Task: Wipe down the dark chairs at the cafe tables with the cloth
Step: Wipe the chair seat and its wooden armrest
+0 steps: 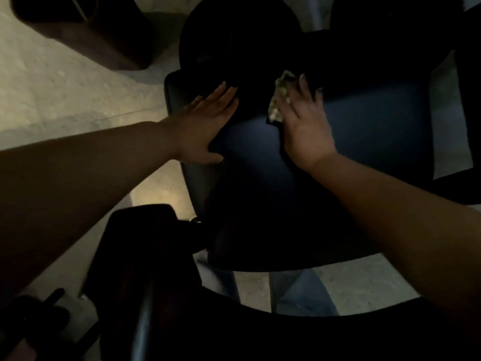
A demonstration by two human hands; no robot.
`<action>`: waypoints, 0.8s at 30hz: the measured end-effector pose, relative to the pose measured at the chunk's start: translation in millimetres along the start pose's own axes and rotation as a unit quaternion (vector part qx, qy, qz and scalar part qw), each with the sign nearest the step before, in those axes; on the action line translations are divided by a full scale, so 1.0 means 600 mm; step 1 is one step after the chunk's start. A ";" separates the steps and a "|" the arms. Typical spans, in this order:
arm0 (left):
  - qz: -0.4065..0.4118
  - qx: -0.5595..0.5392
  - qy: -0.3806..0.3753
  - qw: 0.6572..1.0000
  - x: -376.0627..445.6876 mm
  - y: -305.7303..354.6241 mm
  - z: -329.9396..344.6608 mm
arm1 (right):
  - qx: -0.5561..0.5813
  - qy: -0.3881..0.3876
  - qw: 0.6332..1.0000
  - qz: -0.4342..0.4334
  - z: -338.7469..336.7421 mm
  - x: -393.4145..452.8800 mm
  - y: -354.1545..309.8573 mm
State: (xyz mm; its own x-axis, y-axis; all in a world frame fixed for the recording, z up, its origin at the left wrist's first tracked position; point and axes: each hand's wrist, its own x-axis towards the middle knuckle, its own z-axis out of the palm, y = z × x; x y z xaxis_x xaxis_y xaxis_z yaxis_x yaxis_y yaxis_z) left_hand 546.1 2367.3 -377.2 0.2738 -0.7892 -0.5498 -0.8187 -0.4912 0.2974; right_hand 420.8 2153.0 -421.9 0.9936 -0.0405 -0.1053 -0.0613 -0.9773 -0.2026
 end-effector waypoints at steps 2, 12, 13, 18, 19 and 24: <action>-0.013 0.010 -0.017 1.000 0.025 0.013 -0.015 | 0.001 -0.025 0.999 -0.029 0.015 -0.023 -0.048; -0.098 0.061 -0.079 0.990 0.085 0.071 -0.016 | 0.053 -0.069 0.987 -0.138 0.019 -0.087 -0.033; -0.099 0.060 -0.084 0.990 0.083 0.070 -0.018 | 0.075 -0.047 0.992 -0.089 0.012 -0.080 -0.008; -0.107 0.081 -0.083 0.987 0.081 0.066 -0.014 | 0.054 -0.010 0.990 0.126 -0.023 -0.077 0.150; -0.107 0.086 -0.079 0.987 0.081 0.064 -0.011 | 0.042 0.002 0.984 0.176 -0.030 -0.077 0.172; -0.095 0.086 -0.075 0.989 0.084 0.058 -0.007 | 0.105 0.073 0.935 0.331 -0.036 -0.051 0.209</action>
State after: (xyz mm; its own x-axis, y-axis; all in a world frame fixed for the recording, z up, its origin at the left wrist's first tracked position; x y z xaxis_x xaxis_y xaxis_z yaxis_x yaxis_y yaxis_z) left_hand 533.5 2308.8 -391.7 0.3637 -0.6178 -0.6972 -0.8364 -0.5461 0.0477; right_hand 384.5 2027.0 -422.8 0.7328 -0.6649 -0.1450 -0.6695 -0.6661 -0.3287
